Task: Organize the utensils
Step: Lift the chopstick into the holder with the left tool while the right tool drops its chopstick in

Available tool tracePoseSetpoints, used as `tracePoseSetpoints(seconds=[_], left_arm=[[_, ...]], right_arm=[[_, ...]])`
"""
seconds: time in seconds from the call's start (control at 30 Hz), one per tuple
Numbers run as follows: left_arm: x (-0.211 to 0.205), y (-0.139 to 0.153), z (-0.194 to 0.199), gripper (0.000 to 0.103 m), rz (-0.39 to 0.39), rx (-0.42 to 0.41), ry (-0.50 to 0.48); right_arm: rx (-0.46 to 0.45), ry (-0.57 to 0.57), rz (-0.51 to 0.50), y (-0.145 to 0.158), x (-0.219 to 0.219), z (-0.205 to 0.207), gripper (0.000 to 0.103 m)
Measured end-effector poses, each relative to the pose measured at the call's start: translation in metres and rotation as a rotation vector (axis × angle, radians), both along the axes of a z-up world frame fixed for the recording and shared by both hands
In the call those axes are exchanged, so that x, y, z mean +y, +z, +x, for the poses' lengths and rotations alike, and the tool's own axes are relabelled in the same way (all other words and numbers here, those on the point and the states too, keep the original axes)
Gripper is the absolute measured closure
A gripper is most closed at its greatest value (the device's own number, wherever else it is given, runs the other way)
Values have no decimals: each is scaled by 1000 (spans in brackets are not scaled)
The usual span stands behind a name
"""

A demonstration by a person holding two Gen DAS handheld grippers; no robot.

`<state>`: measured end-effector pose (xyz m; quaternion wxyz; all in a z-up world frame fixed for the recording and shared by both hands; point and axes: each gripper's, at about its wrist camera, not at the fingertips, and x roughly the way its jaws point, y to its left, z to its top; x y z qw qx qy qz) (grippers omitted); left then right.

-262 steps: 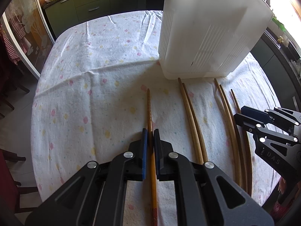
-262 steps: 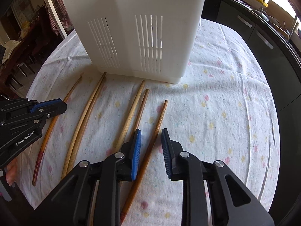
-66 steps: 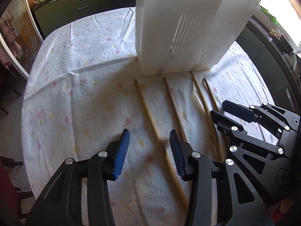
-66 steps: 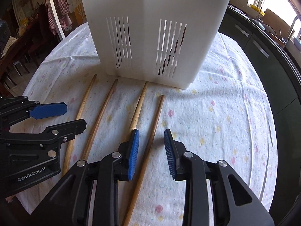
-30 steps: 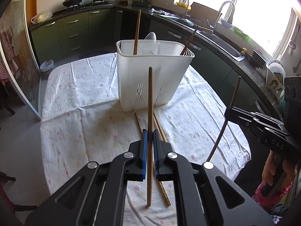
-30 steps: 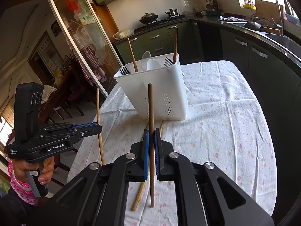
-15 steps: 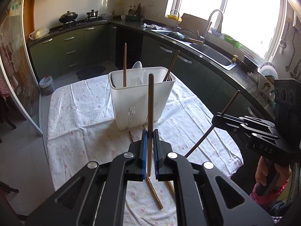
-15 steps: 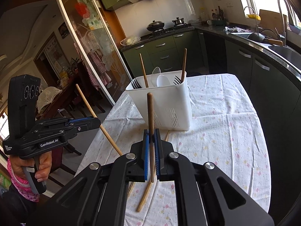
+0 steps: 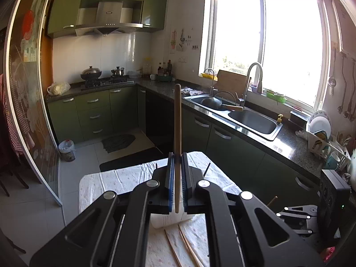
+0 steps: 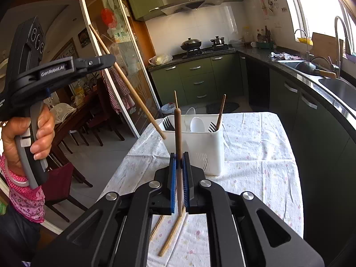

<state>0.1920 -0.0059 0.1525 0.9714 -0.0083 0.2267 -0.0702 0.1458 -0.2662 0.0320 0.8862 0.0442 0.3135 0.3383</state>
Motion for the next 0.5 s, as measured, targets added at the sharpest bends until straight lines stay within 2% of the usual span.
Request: tracePoseSetpoints(seconds=[0.07, 0.13, 0.33, 0.5], left_arm=[[-2, 1, 12, 97, 17, -26, 28], [-4, -6, 26, 97, 24, -13, 48], [2, -50, 67, 97, 11, 123, 52], [9, -80, 75, 94, 14, 187, 57]], right_arm=[[-2, -5, 5, 1, -4, 3, 97], [-8, -9, 6, 6, -6, 2, 97], [-47, -19, 10, 26, -6, 4, 97], [-110, -33, 31, 57, -1, 12, 97]])
